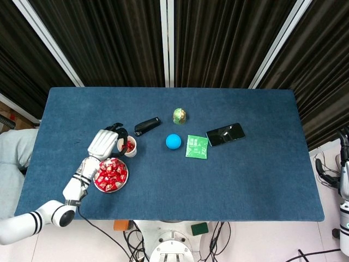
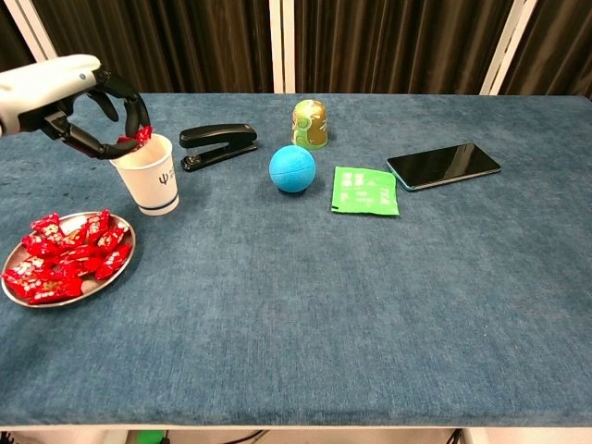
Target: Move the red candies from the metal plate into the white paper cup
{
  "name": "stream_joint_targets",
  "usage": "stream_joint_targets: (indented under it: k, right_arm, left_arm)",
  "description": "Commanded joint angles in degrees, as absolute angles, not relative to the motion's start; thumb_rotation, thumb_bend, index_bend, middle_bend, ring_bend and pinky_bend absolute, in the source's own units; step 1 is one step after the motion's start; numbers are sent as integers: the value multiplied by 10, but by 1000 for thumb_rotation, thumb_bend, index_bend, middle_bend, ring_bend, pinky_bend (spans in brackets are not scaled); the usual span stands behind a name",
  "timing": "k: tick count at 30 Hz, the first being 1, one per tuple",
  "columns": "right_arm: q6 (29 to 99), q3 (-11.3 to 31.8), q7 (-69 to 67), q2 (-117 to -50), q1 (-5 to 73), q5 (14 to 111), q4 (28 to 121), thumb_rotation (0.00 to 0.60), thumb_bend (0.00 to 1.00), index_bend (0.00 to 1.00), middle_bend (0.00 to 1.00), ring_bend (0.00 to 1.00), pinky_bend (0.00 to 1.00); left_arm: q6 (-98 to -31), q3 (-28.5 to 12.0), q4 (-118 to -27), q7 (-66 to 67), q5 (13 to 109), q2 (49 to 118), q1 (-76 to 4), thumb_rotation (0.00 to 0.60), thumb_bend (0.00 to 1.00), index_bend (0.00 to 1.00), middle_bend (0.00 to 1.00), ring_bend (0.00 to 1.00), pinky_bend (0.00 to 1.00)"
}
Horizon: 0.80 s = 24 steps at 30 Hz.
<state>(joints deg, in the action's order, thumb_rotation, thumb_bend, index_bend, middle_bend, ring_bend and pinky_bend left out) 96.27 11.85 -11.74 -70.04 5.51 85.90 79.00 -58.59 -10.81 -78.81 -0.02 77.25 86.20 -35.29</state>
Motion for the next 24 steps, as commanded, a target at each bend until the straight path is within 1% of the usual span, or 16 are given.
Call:
stream_joint_targets:
  k: [1,3,5,6,8,11,15,18,21,24]
  right_arm:
    - [963,120,-118,-699,55,857,789,600,339,0,0,0,0]
    - [962,120,-119,-699,55,857,789,600,339,0,0,0,0]
    - [962,119,-120,-699,55,858,788,600,339,0,0,0,0]
    - [962,119,-120,-700,55,858,788,600,339,0,0,0,0]
    - [963,119,-120,-700,55,859,788,600,339,0,0,0,0]
    - [964,118,-119,-700,55,860,789,600,339,0,0,0,0]
    - [967,119,-118,-699,54,861,792,600,339,0,0,0,0]
    - [968,119,-117,-697,54,862,794,600,339,0,0,0,0]
    - [967,119,-116,-698,56,864,795,600,339,0,0,0,0]
    - [964,116,-114,-701,57,867,795,600,338,0,0,0,0]
  left_arm:
    - [-583,-106,-789,-3,771,861,-355,600,358,546,329,156,316]
    - [-581,-104,-791,-7,771,859,-356,600,353,472,321,154,314]
    - [-584,-102,-791,-7,773,857,-356,600,341,375,317,154,313]
    - [-586,-101,-790,-6,775,857,-355,600,336,343,315,155,313]
    - [-593,-99,-793,-5,777,856,-353,600,333,309,311,155,312]
    - [-609,-95,-808,3,782,844,-346,600,334,301,307,154,313]
    - [-655,-79,-862,19,799,805,-315,599,333,310,304,153,314]
    - [-675,-55,-899,39,803,771,-288,589,329,328,297,153,312]
    - [-687,-22,-926,66,800,743,-255,575,315,339,278,148,296]
    - [-699,3,-930,75,802,737,-230,537,310,350,249,135,277]
